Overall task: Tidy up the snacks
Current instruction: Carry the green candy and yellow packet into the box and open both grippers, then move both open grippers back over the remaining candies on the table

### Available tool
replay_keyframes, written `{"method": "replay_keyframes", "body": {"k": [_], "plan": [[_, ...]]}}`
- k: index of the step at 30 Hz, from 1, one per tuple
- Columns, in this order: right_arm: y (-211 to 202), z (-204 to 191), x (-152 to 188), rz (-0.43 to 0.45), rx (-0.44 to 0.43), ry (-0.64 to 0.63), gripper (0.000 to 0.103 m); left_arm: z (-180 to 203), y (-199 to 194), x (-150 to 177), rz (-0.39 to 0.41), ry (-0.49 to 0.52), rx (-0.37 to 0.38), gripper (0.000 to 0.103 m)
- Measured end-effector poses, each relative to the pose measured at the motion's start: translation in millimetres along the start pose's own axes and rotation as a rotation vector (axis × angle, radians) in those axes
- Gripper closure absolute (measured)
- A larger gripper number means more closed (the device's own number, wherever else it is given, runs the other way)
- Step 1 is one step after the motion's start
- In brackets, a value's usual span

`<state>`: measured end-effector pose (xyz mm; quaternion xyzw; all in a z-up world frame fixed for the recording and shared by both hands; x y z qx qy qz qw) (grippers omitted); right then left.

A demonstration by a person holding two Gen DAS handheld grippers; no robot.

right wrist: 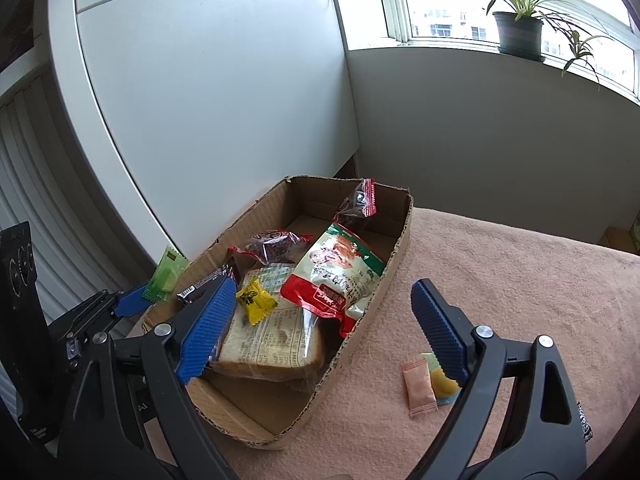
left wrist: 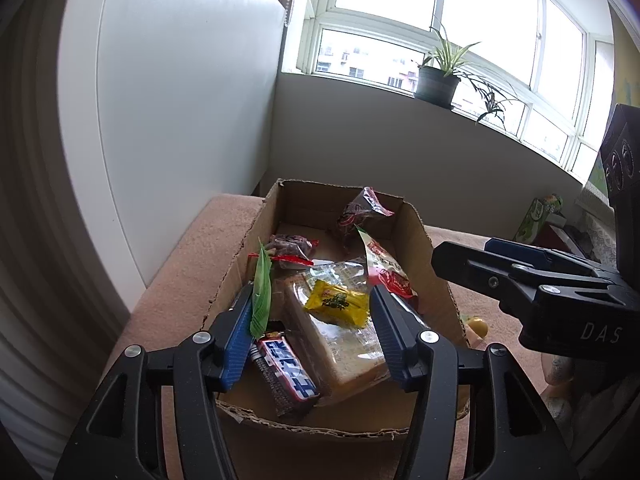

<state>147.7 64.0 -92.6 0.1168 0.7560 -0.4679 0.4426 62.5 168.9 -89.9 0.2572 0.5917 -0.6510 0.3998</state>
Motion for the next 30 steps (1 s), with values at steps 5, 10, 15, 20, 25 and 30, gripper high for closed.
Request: {"method": "replay_keyframes", "body": {"k": [5,10,15,20,25,30], "plan": [[-5,10,-1,0.011,0.008,0.017,0.003,6,1,0,0.005,0.02,-0.014,0.035],[-9,17,-2,0.02,0.01,0.032,0.003,11,2,0,0.003,0.027,-0.01,0.031],[-16,26,-3,0.028,0.031,0.037,0.003,12,2,0,-0.004,0.01,0.006,0.031],[-28,39,-2,0.04,0.057,0.044,0.003,20,0,-2,-0.005,0.021,0.013,0.031],[-44,57,2,0.057,0.101,0.045,0.003,32,-4,-3,0.001,0.037,0.025,0.03],[-61,82,7,0.091,0.117,0.079,0.003,42,-5,-5,0.005,0.038,0.043,0.031]]}}
Point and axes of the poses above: each gripper's, at about its wrist camera, not at the fingertips, and y roughly the way its jaws point, z to its right, x to its underside, the point moved 9 cm from there along y, roughly the way its jaws point, and after that the axes turned 1 degree about -y, right-handed, at the moved point
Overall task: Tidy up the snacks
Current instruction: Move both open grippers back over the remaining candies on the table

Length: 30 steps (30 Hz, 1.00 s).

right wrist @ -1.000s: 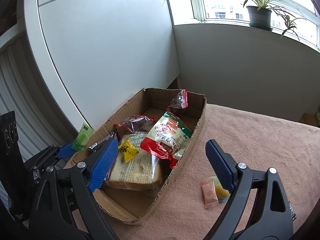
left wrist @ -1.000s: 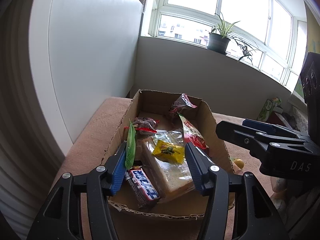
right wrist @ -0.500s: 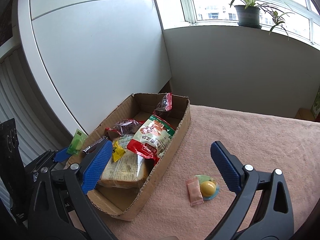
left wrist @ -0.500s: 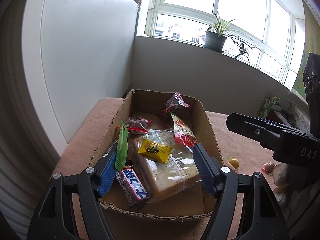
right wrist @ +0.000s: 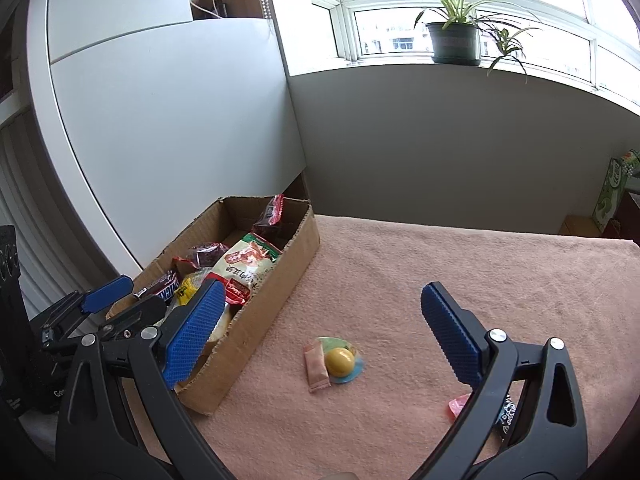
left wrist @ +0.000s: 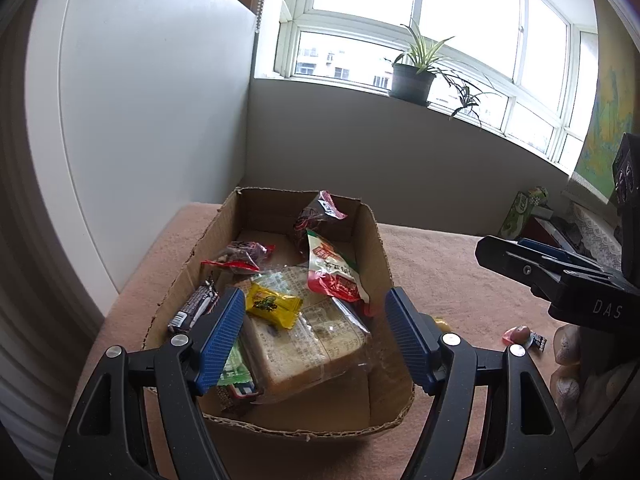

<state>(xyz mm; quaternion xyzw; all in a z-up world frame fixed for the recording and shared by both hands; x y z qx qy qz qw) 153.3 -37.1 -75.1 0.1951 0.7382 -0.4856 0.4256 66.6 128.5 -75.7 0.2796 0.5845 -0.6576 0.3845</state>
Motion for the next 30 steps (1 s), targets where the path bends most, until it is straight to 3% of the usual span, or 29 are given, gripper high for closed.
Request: {"method": "replay_keyframes", "body": {"k": [12,23,26,28,30], "plan": [[-29,85,7,0.009,0.045,0.098,0.003,57,6,3,-0.011,0.06,0.062,0.031],[-32,125,46,-0.092,0.048,0.098,0.003,116,20,28,-0.082,0.123,0.153,0.031],[-30,135,65,-0.13,0.056,0.08,0.009,132,27,39,-0.11,0.158,0.169,0.037],[-29,141,77,-0.16,0.049,0.072,0.018,144,32,45,-0.129,0.184,0.182,0.041],[-30,144,87,-0.184,0.045,0.056,0.022,154,37,50,-0.151,0.201,0.198,0.05]]}}
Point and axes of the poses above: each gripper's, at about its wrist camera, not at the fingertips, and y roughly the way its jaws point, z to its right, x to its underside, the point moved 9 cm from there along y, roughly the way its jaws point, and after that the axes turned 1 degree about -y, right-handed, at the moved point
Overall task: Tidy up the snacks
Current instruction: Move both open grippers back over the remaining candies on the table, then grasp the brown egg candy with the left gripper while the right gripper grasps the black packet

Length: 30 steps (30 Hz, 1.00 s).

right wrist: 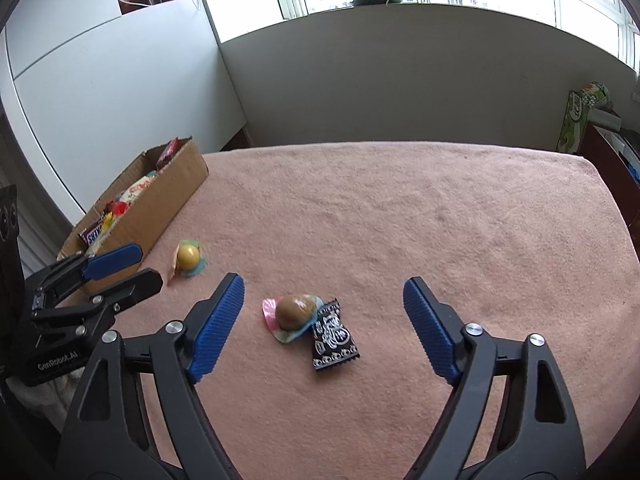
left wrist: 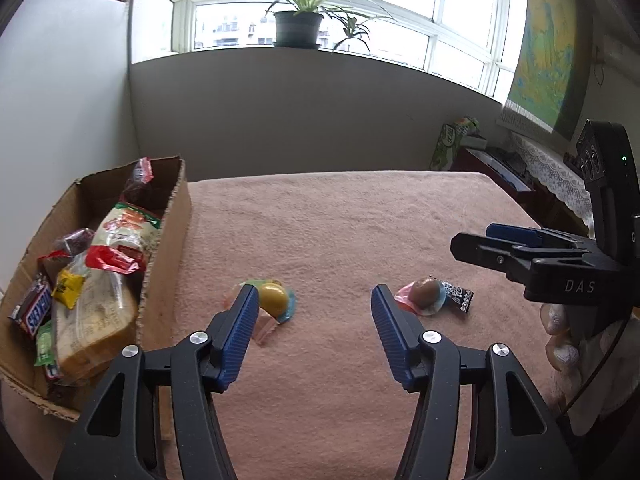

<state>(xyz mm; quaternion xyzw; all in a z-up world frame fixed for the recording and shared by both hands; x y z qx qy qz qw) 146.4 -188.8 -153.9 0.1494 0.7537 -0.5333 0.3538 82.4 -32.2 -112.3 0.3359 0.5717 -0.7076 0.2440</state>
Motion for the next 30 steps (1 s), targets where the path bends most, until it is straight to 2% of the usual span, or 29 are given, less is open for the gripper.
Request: {"method": "replay_keyframes", "body": {"k": [2,7,12,16,18,23,28,30], "plan": [[0,2,9,-0.021,0.002,-0.026,0.025,10,6,1,-0.013,0.012,0.013,0.052],[4,2,24,-0.067,-0.018,-0.056,0.042,38,19,1,-0.04,0.058,0.049,0.054],[7,5,29,-0.088,-0.025,-0.057,0.048,62,35,8,-0.084,0.099,0.082,0.06],[7,9,32,-0.1,-0.028,-0.057,0.058,75,45,8,-0.105,0.116,0.101,0.064],[6,12,32,-0.103,-0.028,-0.055,0.059,78,48,6,-0.111,0.11,0.109,0.067],[2,20,33,-0.107,-0.033,-0.056,0.059,84,59,5,-0.139,0.099,0.142,0.068],[1,21,33,-0.111,-0.034,-0.062,0.059,88,67,11,-0.166,0.124,0.138,0.068],[1,19,34,-0.111,-0.026,-0.075,0.059,88,72,12,-0.179,0.132,0.127,0.074]]}}
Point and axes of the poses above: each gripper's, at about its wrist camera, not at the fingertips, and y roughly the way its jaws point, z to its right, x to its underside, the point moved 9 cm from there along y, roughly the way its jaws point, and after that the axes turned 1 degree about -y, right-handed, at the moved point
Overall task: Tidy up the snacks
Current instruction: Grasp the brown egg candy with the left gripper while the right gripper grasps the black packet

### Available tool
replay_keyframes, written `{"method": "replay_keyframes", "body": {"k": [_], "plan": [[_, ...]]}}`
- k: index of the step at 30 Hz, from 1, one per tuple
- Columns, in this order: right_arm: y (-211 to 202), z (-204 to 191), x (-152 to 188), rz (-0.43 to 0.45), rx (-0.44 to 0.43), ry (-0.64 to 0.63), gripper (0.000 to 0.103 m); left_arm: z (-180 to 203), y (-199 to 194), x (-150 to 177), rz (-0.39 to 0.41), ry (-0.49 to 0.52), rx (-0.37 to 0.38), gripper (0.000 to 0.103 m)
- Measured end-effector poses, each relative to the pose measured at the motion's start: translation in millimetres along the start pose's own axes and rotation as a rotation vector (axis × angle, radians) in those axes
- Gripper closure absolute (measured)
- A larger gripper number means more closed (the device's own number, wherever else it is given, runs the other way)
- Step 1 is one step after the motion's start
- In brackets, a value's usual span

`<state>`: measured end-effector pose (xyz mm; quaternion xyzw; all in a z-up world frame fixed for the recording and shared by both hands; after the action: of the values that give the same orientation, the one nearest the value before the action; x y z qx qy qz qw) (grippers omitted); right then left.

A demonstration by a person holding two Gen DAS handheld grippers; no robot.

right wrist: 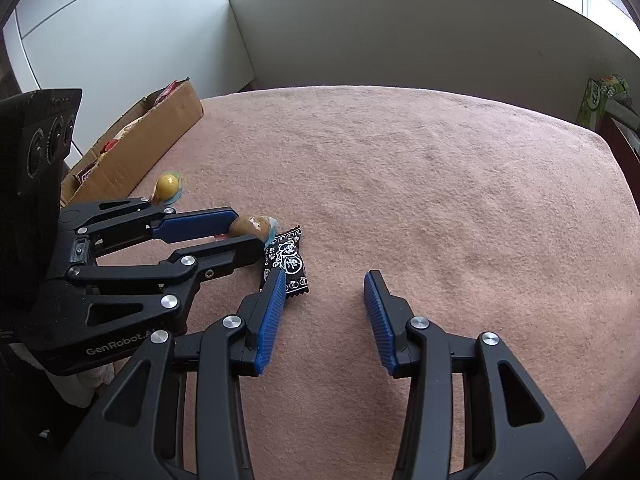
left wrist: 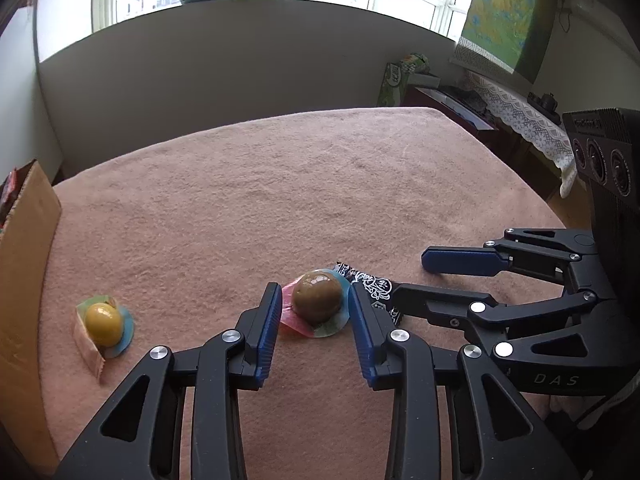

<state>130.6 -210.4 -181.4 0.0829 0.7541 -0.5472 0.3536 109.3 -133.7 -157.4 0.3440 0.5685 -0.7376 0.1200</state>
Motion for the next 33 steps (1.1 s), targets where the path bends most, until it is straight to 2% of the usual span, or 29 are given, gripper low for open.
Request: {"method": "replay_keyframes", "body": {"k": [17,22,23,29,30,33], "plan": [[21,-25,-8,-0.038,0.045,-0.083,0.059,-18,2,1,-0.018,-0.032,-0.041,0.076],[22,-25,-9,-0.039,0.049,-0.086,0.059,-25,3,0,-0.024,-0.056,-0.035,0.074],[22,-24,-10,-0.039,0.052,-0.086,0.059,-26,3,0,-0.024,-0.058,-0.037,0.071],[29,-30,-14,-0.042,0.092,-0.122,0.059,-34,0,1,-0.02,-0.066,-0.042,0.071],[29,-31,-14,-0.042,0.1,-0.129,0.06,-35,0,1,-0.018,-0.065,-0.042,0.072],[29,-33,-14,-0.039,0.098,-0.129,0.073,-33,-2,2,-0.014,-0.042,-0.049,0.078]]}}
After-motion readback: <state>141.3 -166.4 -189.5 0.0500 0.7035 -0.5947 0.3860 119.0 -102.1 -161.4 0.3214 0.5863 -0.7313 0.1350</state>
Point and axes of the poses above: each gripper's, at about its wrist camera, not at the fingertips, and y roughly the way its jaws point, z to its right, x to its underside, the point moved 9 cm from there along y, roughly the way its jaws point, and after that the axes turned 1 degree about -y, right-handed, at the moved point
